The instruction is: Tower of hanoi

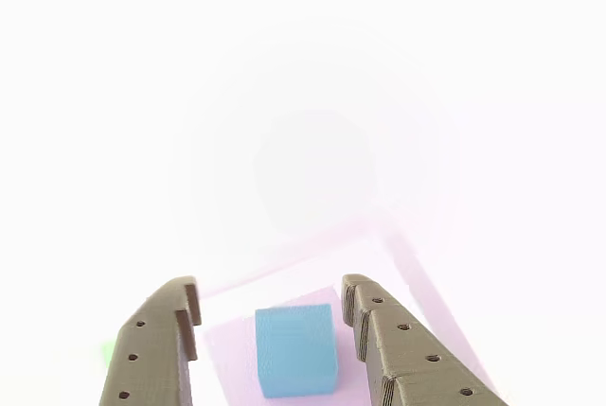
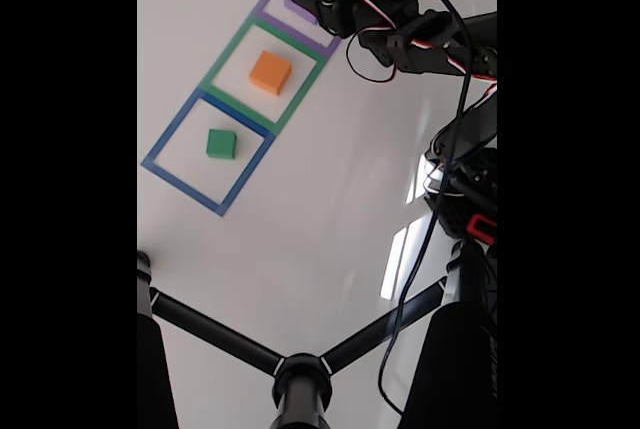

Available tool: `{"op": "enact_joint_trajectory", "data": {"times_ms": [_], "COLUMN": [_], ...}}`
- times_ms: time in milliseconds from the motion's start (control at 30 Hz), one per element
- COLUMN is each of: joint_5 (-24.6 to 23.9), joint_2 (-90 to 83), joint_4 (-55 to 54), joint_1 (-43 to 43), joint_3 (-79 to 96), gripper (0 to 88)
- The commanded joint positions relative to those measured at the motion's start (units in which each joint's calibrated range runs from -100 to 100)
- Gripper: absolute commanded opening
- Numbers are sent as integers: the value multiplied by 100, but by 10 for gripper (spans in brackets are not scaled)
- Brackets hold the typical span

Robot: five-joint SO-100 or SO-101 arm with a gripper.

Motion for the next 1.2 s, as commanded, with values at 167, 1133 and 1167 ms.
{"op": "enact_joint_trajectory", "data": {"times_ms": [167, 1133, 1167], "joint_5": [59, 59, 59], "joint_2": [-2366, -3310, -3310], "joint_4": [3797, 9837, 9837], "joint_1": [-388, -3446, -3504], "joint_3": [-1102, -4584, -4584], "gripper": [2, 4, 5]}}
